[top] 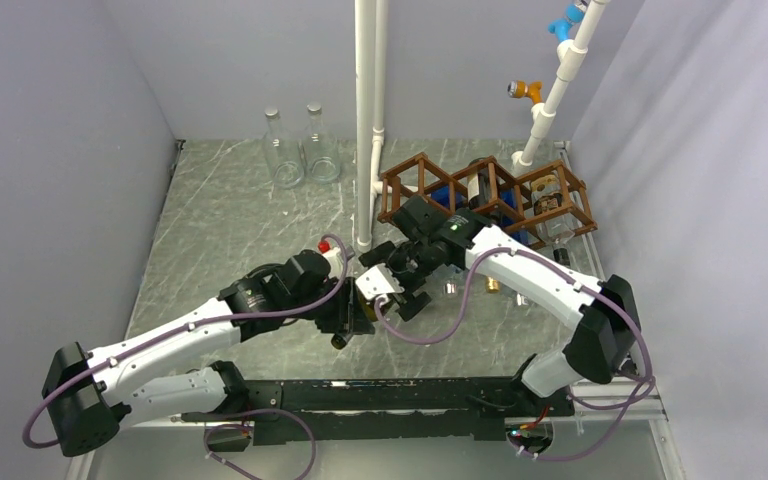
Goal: Take the wine bottle off the wine rack
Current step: Pick up the wine bottle from the wine rack.
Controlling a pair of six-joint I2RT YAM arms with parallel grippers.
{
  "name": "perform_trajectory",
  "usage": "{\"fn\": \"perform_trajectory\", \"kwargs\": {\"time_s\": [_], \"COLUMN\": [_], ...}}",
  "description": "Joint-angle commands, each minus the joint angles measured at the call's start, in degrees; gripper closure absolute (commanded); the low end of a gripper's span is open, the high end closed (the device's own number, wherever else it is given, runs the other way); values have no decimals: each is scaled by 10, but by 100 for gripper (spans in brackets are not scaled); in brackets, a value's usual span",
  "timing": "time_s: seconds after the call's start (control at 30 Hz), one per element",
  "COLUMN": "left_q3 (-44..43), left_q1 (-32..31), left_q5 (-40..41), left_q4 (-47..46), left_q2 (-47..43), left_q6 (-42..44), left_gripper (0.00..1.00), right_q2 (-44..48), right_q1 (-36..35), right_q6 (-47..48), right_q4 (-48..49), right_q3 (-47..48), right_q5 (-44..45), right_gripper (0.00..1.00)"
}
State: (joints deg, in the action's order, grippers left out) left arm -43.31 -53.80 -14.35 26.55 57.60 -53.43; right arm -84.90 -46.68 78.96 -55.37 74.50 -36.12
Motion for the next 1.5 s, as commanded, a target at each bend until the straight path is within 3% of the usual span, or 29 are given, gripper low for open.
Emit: {"fn": "perform_trajectory", "kwargs": {"time_s": [0.0,0.8,1.0,1.13,1.27,1.47], "left_q3": [-8,18,27,30,34,36], "left_q1": [15,52,59,65,70,75], "left_q5": [-51,-137,-140,-146,-160,-175], "left_q4": [-90,-148,-161,-163,-170,-175], "left_q2": [-18,-18,-23,-25,-23,-22], "left_q6": [-4,-36,-42,-43,-44,-38], "left_gripper": [100,100,100,78,66,51], "right_q2": [-7,4,11,11,6,3], "right_q1": [-16,-30,-30,-30,-30,-27], "right_q6": [-15,-52,-45,-46,-54,-68], "right_q4": [46,181,176,169,166,169], "right_q3": [-13,-117,-123,-118,-111,-107], "right_q5": [37,48,33,16,0,-16], "right_gripper": [1,11,30,55,79,94]}}
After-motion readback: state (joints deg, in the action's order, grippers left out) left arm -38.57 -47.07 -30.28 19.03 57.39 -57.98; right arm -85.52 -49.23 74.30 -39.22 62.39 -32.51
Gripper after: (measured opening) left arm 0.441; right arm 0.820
